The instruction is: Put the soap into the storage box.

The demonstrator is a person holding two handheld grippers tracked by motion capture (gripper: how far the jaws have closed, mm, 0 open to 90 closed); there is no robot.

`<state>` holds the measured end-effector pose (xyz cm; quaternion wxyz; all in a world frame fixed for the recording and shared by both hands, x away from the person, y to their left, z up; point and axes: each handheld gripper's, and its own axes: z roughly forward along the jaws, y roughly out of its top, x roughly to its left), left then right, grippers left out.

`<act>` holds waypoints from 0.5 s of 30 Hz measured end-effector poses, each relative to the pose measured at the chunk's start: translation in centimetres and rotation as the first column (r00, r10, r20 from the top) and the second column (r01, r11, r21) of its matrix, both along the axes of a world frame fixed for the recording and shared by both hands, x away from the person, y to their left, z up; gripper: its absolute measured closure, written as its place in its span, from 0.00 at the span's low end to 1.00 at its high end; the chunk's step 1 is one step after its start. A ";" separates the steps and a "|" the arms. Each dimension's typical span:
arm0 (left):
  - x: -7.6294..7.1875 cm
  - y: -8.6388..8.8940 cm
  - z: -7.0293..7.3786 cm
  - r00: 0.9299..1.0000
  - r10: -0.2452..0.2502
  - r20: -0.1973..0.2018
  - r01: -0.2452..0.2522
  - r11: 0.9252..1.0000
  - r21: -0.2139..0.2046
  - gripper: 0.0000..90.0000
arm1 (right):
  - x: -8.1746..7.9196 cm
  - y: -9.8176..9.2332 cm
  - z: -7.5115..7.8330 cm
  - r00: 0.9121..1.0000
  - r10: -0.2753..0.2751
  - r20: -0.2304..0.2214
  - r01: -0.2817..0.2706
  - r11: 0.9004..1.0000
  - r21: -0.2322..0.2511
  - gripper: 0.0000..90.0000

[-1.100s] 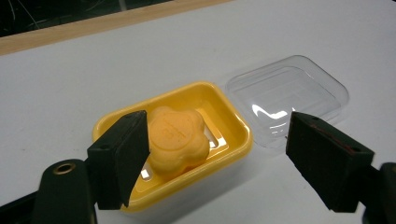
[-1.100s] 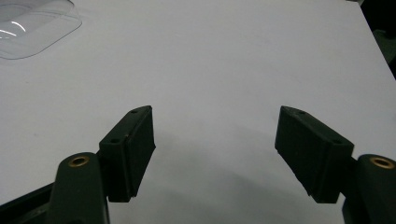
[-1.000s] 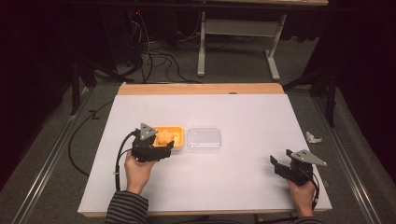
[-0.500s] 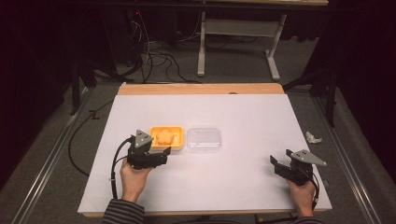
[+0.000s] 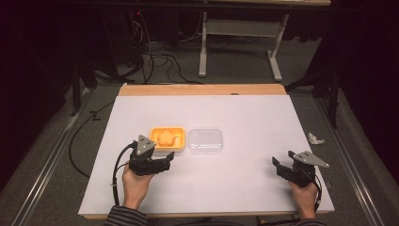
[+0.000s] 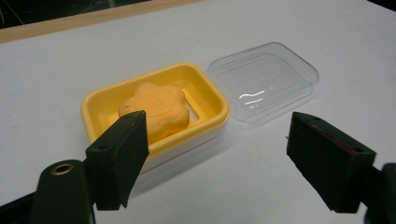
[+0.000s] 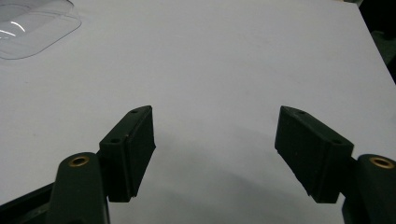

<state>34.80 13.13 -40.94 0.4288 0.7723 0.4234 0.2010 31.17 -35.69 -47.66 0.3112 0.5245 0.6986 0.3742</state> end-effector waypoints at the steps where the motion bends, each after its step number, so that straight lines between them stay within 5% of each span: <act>1: -0.1 0.0 0.0 1.000 -0.001 0.001 0.001 1.000 0.001 0.24 | 0.0 0.0 0.0 1.000 0.000 0.000 0.000 1.000 0.000 0.32; 15: -0.8 0.1 -0.5 1.000 0.004 -0.007 -0.005 1.000 -0.031 0.23 | 0.0 0.0 0.0 1.000 0.003 -0.001 -0.003 1.000 0.000 0.32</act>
